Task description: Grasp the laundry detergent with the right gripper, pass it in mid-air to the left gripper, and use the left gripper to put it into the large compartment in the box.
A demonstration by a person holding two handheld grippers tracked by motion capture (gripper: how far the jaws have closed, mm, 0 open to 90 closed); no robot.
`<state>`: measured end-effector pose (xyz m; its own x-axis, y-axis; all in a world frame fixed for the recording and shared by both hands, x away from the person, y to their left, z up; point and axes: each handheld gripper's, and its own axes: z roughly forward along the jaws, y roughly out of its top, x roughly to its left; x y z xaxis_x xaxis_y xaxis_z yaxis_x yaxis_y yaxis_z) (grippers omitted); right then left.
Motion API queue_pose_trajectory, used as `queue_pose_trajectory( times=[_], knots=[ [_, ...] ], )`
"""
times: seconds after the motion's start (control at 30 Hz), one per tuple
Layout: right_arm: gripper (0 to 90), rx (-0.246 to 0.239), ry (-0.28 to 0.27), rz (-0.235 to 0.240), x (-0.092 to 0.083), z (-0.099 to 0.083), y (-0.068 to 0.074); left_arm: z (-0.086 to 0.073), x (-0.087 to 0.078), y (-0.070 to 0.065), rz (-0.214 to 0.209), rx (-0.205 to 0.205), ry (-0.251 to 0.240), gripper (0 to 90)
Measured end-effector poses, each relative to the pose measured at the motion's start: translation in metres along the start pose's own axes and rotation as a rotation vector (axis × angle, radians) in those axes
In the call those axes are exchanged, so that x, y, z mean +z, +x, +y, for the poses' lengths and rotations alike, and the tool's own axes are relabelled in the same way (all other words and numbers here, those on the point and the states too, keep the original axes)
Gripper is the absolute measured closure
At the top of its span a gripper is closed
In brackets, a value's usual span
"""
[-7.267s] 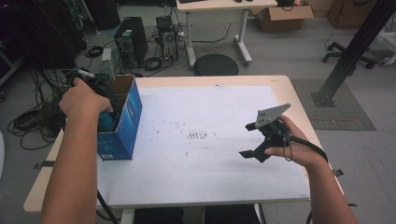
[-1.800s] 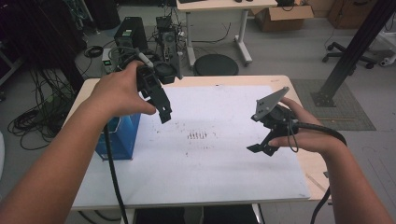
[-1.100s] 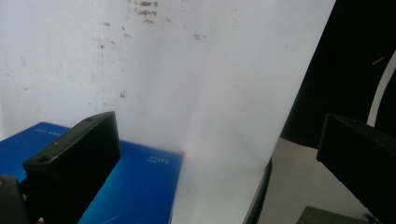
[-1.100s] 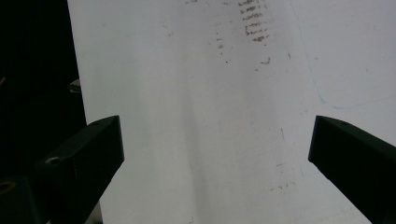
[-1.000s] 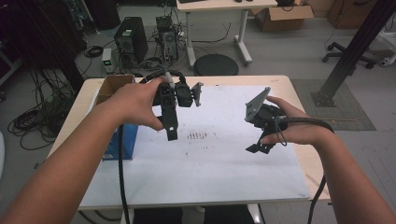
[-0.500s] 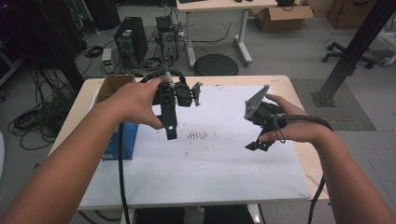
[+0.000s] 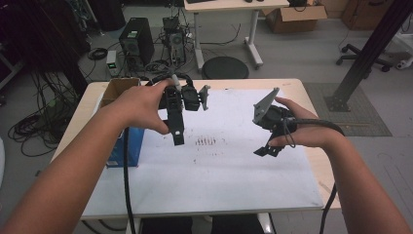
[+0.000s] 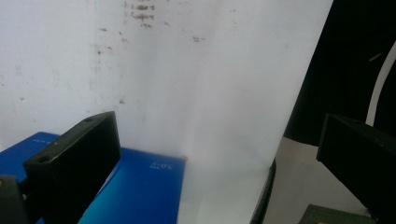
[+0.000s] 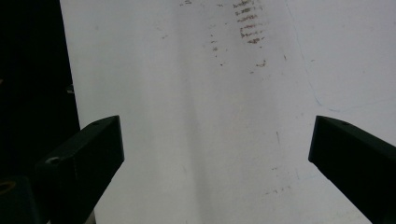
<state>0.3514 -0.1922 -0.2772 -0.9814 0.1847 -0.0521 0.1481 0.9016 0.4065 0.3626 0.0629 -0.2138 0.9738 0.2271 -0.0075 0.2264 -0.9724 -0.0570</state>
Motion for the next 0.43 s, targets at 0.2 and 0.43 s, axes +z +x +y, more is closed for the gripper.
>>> queue_pose_trajectory(
  times=[0.2,0.43],
  knots=[
    [3.5,-0.005,-0.002,0.000,-0.0004,0.0017,0.0003,-0.0005,-0.0001,0.0001,0.000,0.005,0.003,0.2],
    [3.5,-0.005,-0.007,-0.003,-0.0024,0.0044,0.0010,-0.0016,-0.0009,-0.0009,0.000,0.003,0.003,0.2]
  ],
)
